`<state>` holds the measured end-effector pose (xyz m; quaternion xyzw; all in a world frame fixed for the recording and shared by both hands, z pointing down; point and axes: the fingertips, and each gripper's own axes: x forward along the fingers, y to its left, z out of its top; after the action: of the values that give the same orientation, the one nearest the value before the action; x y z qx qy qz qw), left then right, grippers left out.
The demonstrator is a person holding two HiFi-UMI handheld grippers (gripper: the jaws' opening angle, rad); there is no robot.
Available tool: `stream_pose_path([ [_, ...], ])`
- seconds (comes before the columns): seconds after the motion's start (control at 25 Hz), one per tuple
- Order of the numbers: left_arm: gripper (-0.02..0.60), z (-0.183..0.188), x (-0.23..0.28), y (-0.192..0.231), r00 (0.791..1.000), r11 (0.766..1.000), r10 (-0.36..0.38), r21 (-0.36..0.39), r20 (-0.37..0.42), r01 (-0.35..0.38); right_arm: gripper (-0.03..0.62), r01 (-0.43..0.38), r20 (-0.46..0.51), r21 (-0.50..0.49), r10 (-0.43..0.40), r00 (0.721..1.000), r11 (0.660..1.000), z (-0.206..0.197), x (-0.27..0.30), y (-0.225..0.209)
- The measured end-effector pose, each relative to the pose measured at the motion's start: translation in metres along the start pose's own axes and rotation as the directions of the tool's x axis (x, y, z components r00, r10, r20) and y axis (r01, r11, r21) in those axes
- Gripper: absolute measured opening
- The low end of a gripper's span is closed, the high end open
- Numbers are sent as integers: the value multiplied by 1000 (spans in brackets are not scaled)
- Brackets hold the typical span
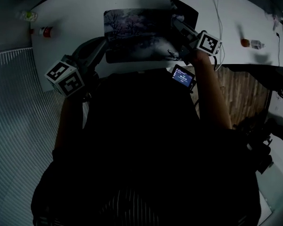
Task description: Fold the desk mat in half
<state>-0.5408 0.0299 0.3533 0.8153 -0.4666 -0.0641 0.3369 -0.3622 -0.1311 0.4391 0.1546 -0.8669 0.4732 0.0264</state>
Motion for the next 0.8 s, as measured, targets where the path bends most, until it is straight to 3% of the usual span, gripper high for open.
stream_pose_path([
  [0.12, 9, -5, -3, 2, 1000, 1000, -8, -18, 1, 8, 11, 8, -119, 4, -7, 993, 1000, -34, 38, 10],
  [0.24, 9, -3, -13, 10, 1000, 1000, -5, -26, 18, 5, 12, -14, -246, 14, 17, 969, 1000, -85, 81, 28],
  [0.36, 9, -3, -18, 19, 1000, 999, 6, -33, 31, -5, 30, -49, -411, -41, 28, 911, 998, -146, 120, 44],
  [0.4, 9, -5, -20, 22, 999, 999, 11, -35, 31, -10, 98, -62, -460, -49, 32, 887, 997, -167, 131, 47],
  [0.48, 9, -10, -23, 27, 999, 999, 16, -40, 28, -15, 121, -57, -505, -38, 30, 862, 998, -194, 146, 49],
  [0.6, 9, -18, -28, 29, 1000, 999, 6, -45, 11, -5, 120, -36, -423, 67, 61, 904, 997, -178, 151, 49],
  [0.68, 9, -21, -32, 33, 1000, 999, -1, -46, 0, 1, 113, -77, -340, 113, 111, 934, 991, -143, 145, 55],
  [0.8, 9, -22, -30, 36, 1000, 999, -13, -40, -16, 13, 77, -165, -239, 46, 171, 956, 985, -79, 120, 69],
])
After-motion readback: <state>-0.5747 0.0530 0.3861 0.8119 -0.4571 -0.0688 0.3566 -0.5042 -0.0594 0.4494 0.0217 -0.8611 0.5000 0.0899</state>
